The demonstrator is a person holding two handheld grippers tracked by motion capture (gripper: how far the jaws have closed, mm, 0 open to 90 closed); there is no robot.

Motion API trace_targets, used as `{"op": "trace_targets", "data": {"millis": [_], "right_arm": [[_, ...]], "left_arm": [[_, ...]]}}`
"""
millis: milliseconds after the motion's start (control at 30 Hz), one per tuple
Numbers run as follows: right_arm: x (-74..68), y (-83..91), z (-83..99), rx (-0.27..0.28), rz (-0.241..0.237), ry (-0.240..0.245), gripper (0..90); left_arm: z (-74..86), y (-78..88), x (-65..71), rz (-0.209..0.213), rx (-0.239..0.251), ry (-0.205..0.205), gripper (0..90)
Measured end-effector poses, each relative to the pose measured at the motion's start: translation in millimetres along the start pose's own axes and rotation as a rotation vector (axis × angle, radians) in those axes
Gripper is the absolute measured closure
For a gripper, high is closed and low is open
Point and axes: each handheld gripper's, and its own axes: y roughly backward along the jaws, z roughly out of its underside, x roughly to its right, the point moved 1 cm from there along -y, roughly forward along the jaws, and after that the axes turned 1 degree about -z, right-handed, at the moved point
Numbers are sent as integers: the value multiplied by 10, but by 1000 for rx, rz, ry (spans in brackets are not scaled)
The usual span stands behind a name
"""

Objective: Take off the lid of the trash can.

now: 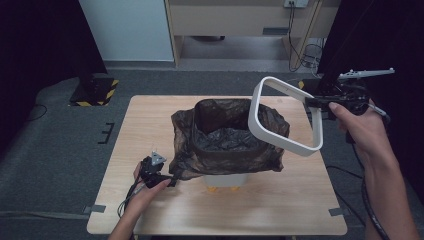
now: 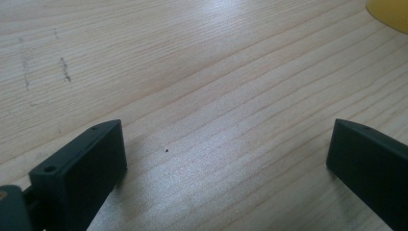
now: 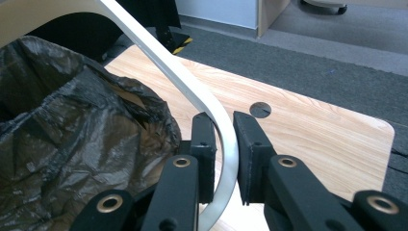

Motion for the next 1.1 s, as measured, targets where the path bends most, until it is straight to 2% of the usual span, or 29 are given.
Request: {"op": "trace_targets", "data": {"millis": [1100], "right_arm": [[392,321,304,8,69,-47,798]], "left_arm": [[-1,-1,2,-2,0,1,0]]}}
